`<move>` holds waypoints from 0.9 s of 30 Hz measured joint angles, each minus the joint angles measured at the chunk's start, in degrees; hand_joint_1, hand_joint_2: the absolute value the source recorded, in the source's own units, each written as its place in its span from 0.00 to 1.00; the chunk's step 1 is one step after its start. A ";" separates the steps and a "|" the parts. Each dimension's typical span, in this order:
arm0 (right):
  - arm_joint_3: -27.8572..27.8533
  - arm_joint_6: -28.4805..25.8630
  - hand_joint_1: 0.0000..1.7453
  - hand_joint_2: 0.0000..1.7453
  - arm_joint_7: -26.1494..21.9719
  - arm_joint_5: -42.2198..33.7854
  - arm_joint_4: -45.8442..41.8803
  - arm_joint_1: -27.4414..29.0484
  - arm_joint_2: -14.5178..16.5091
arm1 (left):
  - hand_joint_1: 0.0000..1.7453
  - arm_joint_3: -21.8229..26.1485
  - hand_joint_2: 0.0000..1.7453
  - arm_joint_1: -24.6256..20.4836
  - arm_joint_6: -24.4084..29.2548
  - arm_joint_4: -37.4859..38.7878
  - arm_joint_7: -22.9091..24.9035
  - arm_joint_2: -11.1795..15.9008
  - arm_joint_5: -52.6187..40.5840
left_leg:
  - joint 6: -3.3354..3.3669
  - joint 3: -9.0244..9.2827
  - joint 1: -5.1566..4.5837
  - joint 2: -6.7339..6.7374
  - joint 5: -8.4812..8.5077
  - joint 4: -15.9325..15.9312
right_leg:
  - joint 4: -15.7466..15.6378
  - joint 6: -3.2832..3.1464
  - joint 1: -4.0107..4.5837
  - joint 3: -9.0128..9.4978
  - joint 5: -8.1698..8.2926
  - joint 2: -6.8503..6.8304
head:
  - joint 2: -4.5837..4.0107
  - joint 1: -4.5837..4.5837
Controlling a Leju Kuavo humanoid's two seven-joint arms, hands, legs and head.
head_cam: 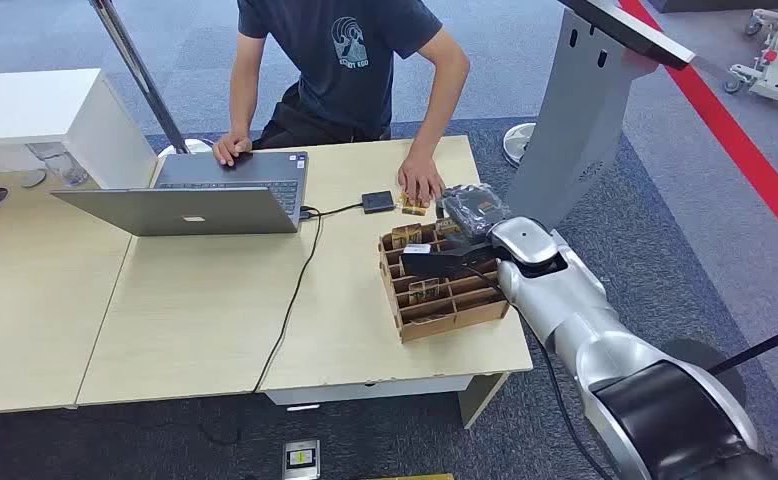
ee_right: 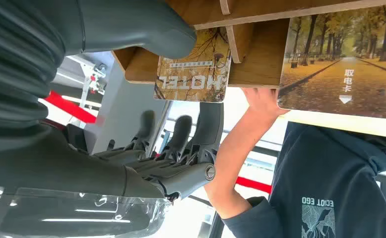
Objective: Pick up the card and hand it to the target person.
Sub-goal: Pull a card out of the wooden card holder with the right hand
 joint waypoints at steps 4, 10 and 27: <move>0.03 -0.11 0.49 1.00 -0.01 -0.31 0.11 0.01 -0.01 | 0.00 0.00 0.00 0.02 0.11 0.00 0.00 0.01 0.01 | 0.00 0.00 0.00 0.00 0.00 0.00 | 0.00 0.00 0.00 0.00 0.00 0.00 | 0.00 0.01; 0.23 -0.20 0.50 1.00 -0.11 -0.59 0.28 0.18 -0.02 | 0.00 0.00 0.00 0.10 0.37 0.00 0.07 0.02 0.17 | 0.00 -0.02 0.00 0.00 0.00 0.00 | 0.01 0.00 0.00 -0.01 0.00 0.00 | 0.00 0.01; 0.09 -2.14 0.77 1.00 -1.16 -2.76 0.69 0.54 -0.14 | 0.00 0.00 0.00 0.09 0.36 0.00 -0.11 0.02 -0.44 | 0.00 -0.04 0.00 0.00 0.00 0.00 | 0.00 0.00 0.00 -0.04 0.00 0.00 | 0.00 0.02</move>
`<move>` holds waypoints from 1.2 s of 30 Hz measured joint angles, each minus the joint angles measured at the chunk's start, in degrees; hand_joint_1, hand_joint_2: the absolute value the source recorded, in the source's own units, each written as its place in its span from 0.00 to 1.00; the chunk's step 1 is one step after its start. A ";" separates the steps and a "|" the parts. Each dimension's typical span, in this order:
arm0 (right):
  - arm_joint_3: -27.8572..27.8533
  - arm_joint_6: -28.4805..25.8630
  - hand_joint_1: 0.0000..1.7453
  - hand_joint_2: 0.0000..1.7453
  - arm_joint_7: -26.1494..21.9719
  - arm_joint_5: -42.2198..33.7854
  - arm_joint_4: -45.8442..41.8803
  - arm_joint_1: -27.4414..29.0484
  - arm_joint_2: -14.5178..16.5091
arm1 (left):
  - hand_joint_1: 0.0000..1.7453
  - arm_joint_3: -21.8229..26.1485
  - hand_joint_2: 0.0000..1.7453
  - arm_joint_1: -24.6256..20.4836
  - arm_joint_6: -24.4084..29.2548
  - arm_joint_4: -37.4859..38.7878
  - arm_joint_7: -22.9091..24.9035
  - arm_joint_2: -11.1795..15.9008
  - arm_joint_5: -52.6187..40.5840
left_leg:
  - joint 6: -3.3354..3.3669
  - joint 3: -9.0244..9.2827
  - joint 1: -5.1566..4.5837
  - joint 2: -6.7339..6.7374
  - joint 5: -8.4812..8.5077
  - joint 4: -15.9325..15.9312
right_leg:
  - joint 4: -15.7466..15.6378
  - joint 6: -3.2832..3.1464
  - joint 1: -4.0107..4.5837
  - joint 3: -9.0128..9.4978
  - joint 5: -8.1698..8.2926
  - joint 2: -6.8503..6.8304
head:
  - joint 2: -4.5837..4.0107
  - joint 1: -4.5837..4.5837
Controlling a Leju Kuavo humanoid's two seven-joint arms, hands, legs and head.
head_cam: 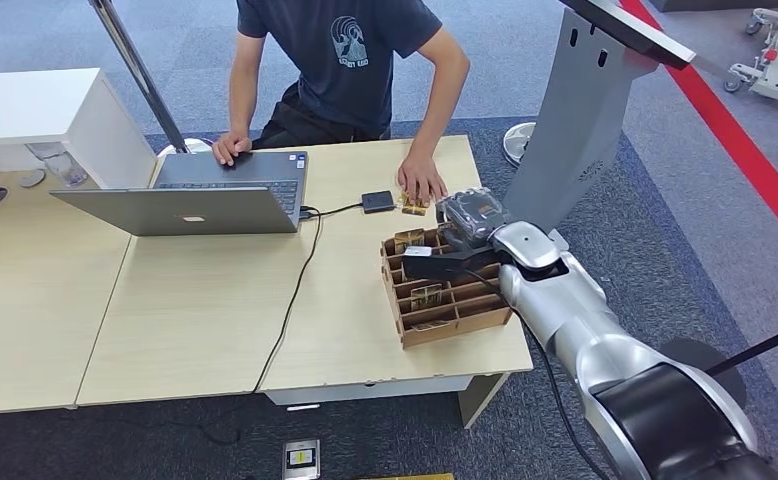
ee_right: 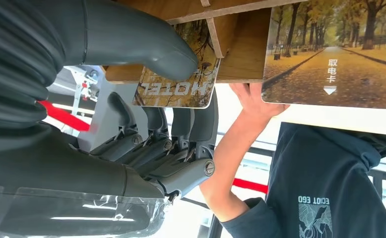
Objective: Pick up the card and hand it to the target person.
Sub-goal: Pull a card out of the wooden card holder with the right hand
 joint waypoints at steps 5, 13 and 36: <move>-0.06 -0.46 0.76 1.00 -0.07 -0.75 0.01 0.10 -0.23 | 0.00 0.01 0.00 -0.03 -0.10 0.00 -0.04 0.00 -0.69 | 0.00 -0.02 0.00 0.00 0.00 0.00 | 0.00 0.00 0.00 -0.03 0.00 0.00 | 0.00 -0.01; -0.15 -1.17 0.82 1.00 -0.38 -1.72 0.01 0.22 -0.68 | 0.00 0.02 0.25 -0.04 -0.36 0.00 -0.04 0.00 -1.38 | 0.00 -0.02 0.00 0.00 0.00 0.00 | 0.00 0.00 0.00 -0.03 0.00 0.00 | 0.00 -0.01; -3.04 -5.15 1.00 1.00 -5.38 -6.28 -1.02 -3.39 -1.35 | 0.00 0.01 1.00 -0.11 0.13 0.00 -1.48 0.00 -1.85 | 0.00 -0.07 0.00 0.00 0.00 0.00 | 0.01 0.00 0.00 -0.06 0.00 0.00 | 0.00 -0.01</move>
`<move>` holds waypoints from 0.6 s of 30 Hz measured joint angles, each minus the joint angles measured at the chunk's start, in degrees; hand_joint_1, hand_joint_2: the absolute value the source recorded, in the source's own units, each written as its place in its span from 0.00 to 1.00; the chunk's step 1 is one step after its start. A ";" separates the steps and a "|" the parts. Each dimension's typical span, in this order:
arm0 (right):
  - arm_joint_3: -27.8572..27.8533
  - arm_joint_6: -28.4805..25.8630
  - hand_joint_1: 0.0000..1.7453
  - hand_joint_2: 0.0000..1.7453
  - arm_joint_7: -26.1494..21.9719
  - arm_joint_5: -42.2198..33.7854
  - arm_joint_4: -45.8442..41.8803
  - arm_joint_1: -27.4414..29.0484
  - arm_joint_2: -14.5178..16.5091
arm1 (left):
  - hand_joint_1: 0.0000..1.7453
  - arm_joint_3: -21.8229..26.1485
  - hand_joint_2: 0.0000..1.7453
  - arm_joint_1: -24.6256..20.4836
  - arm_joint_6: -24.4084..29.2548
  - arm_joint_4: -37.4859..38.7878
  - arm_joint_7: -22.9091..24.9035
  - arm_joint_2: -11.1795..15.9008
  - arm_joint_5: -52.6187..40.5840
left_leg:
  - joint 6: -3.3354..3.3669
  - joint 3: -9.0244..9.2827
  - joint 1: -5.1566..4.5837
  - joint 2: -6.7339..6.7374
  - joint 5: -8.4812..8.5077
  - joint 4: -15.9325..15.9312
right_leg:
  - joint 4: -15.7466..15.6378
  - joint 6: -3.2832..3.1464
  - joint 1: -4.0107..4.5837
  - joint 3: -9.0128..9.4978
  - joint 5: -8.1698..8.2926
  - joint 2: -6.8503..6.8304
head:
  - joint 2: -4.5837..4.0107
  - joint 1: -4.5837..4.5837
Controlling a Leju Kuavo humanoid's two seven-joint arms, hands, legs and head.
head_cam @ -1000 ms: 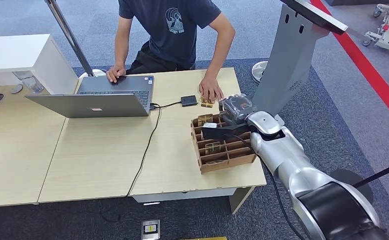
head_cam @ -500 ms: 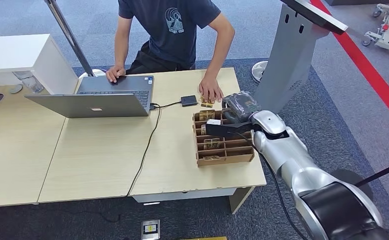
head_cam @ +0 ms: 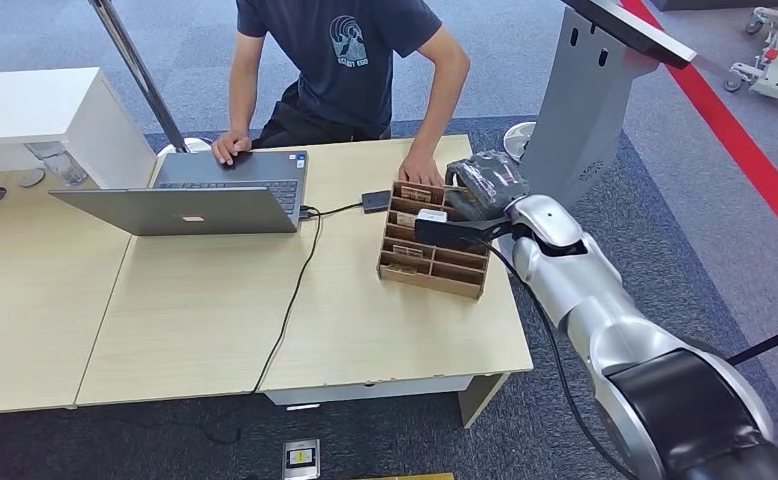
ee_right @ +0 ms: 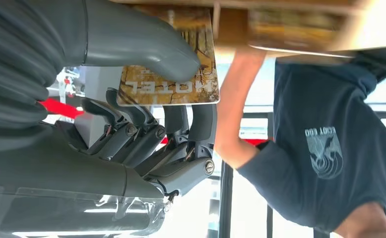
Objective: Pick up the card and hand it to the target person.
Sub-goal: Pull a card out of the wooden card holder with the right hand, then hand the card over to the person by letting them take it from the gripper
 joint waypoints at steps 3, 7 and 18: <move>-0.25 0.17 1.00 1.00 0.00 -0.10 -0.10 -0.19 0.05 | 0.00 0.00 1.00 -0.03 0.02 0.00 0.00 0.00 -0.04 | 0.00 0.00 0.00 0.00 0.00 0.00 | 0.00 0.00 0.00 0.00 0.00 0.00 | 0.00 0.00; -0.42 0.34 1.00 1.00 0.00 -0.13 -0.10 -0.19 0.07 | 0.00 0.01 1.00 -0.08 0.02 0.00 0.00 0.00 -0.09 | 0.00 0.01 0.00 0.00 0.00 0.00 | 0.00 0.00 0.00 0.00 0.00 0.00 | 0.00 0.01; -0.86 0.22 1.00 1.00 -0.78 -0.78 -0.12 -0.19 0.22 | 0.00 0.02 1.00 -0.13 -0.04 0.00 -0.01 0.00 -0.38 | 0.00 0.00 0.00 0.00 0.00 0.00 | 0.00 0.00 0.00 0.00 0.00 0.00 | 0.00 0.00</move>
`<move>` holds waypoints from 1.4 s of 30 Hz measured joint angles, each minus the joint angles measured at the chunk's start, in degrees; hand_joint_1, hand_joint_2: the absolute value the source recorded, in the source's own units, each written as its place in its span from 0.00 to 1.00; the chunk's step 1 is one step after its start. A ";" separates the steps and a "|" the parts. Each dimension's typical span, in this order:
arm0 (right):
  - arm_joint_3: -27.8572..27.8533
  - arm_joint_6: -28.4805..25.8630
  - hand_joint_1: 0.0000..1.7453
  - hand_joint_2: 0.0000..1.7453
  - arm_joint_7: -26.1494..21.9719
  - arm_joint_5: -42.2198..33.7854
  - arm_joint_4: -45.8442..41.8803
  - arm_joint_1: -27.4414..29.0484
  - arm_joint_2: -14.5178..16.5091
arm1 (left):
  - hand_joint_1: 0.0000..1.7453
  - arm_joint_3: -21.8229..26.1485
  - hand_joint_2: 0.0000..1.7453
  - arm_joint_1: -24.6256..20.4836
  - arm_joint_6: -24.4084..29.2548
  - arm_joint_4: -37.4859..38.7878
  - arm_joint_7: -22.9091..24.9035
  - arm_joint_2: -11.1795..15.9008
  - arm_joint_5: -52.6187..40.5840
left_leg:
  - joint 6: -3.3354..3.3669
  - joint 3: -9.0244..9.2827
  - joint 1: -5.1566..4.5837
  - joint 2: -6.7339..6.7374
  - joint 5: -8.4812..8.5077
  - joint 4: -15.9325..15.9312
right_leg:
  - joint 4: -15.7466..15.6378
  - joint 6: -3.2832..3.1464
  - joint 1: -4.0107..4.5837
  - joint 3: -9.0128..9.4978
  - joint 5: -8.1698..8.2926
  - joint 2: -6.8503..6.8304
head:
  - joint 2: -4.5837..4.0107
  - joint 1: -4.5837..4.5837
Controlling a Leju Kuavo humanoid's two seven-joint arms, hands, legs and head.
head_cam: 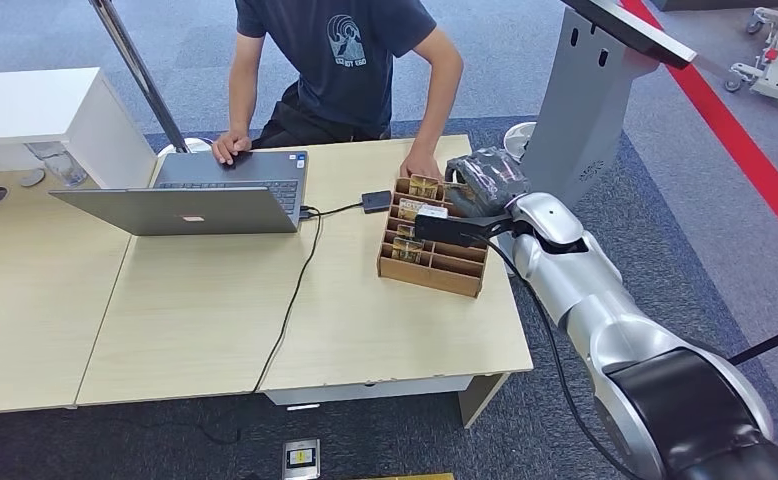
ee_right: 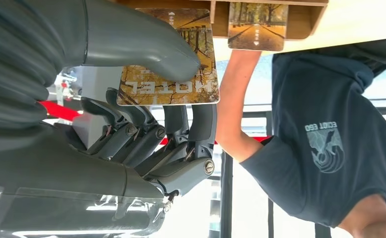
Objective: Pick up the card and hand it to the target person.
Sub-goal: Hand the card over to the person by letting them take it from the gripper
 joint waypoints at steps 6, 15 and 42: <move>-0.08 -0.26 1.00 1.00 -1.78 -1.26 -0.67 -0.56 0.29 | 0.00 -0.01 1.00 -0.07 -0.01 0.00 0.07 0.04 -0.20 | 0.00 0.00 0.00 0.00 0.00 0.00 | 0.01 0.00 0.00 0.00 0.00 0.00 | 0.00 0.01; -0.23 1.48 1.00 1.00 -4.63 -2.13 -1.62 -7.89 3.32 | 0.00 0.00 1.00 -0.55 0.03 0.00 0.18 0.03 -0.54 | -0.01 -0.03 0.03 0.02 0.01 0.00 | 0.02 0.00 0.00 -0.02 0.00 0.00 | 0.00 0.00; 1.14 4.83 1.00 1.00 -2.32 -2.27 0.51 -11.69 11.38 | 0.00 0.00 1.00 -1.77 -0.75 0.00 0.91 -0.24 -3.26 | -0.02 -0.07 0.05 0.02 0.01 0.00 | 0.01 0.00 0.06 -0.07 0.00 0.00 | 0.00 0.01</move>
